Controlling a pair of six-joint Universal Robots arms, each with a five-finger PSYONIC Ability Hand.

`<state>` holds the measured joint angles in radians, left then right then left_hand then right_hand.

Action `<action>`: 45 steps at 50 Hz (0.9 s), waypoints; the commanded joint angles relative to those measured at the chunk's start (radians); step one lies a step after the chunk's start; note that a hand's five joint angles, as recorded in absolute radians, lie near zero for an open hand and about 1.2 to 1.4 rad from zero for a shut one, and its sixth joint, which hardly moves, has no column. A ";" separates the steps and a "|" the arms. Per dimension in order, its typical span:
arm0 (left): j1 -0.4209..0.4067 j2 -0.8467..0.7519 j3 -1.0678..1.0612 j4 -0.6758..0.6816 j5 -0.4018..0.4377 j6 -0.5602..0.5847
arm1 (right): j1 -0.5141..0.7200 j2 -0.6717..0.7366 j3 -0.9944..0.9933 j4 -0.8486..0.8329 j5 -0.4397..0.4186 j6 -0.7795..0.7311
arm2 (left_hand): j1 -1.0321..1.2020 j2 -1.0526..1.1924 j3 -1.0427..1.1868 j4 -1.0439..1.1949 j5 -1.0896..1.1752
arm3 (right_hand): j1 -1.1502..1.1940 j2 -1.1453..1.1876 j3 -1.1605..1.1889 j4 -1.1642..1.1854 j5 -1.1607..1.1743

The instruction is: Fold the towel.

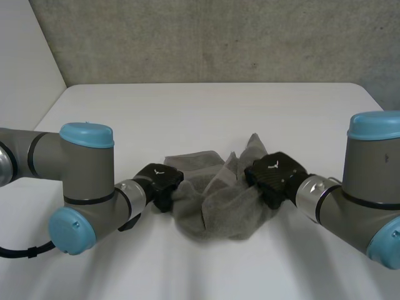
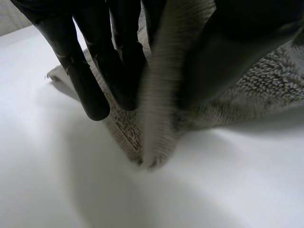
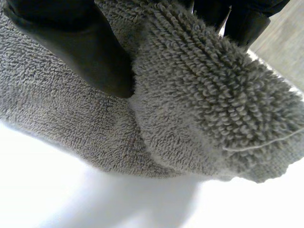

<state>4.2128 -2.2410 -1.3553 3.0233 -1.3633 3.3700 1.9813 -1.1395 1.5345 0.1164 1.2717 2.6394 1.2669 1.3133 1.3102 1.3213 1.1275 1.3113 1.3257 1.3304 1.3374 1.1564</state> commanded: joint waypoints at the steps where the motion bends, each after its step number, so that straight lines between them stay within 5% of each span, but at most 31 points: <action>1: -0.002 0.047 0.070 0.067 -0.010 -0.033 | 0.019 -0.057 -0.062 -0.151 0.000 0.008 | 0.129 0.083 0.086 0.075 0.094 | 0.085 0.071 0.066 0.059 0.065; 13: 0.033 0.339 0.147 0.414 -0.122 -0.244 | 0.011 -0.272 0.140 -1.171 0.005 0.203 | 0.129 0.083 0.086 0.075 0.094 | 0.085 0.071 0.066 0.059 0.065; 19: 0.032 0.399 0.063 0.466 -0.116 -0.244 | 0.010 -0.276 0.234 -1.235 -0.032 0.269 | 0.129 0.083 0.086 0.075 0.094 | 0.085 0.071 0.066 0.059 0.065; 23: 0.026 0.382 -0.092 0.456 -0.065 -0.232 | 0.007 -0.258 0.285 -1.144 -0.117 0.269 | 0.129 0.083 0.086 0.075 0.094 | -0.028 -0.043 -0.048 -0.055 -0.048; 25: 0.024 0.365 -0.143 0.450 -0.038 -0.221 | 0.004 -0.191 0.297 -0.854 -0.233 0.220 | 0.129 0.083 0.086 0.075 0.094 | -0.625 -0.640 -0.644 -0.651 -0.645; 27: 0.021 0.342 -0.200 0.445 0.001 -0.202 | -0.004 -0.180 0.291 -0.705 -0.258 0.164 | 0.129 0.083 0.086 0.075 0.094 | -0.633 -0.648 -0.652 -0.659 -0.653; 32: 0.007 0.304 -0.373 0.407 0.113 -0.066 | -0.084 -0.169 0.262 -0.308 -0.242 -0.111 | 0.129 0.083 0.086 0.075 0.094 | -0.442 -0.457 -0.462 -0.469 -0.462; 36: -0.011 0.301 -0.470 0.368 0.147 0.063 | -0.173 -0.180 0.207 0.048 -0.204 -0.347 | 0.129 0.083 0.086 0.075 0.094 | 0.049 0.035 0.030 0.023 0.030; 45: -0.022 0.317 -0.516 0.335 0.144 0.104 | -0.194 -0.226 0.173 0.177 -0.184 -0.302 | 0.129 0.083 0.086 0.075 0.094 | -0.011 -0.025 -0.030 -0.037 -0.031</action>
<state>4.1944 -1.9363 -1.8537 3.3776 -1.2120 3.4618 1.7982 -1.3248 1.7197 0.2468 1.0718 2.2928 1.2919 1.3489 1.3432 1.3630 1.1620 1.3340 1.3291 1.3297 1.3265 1.1608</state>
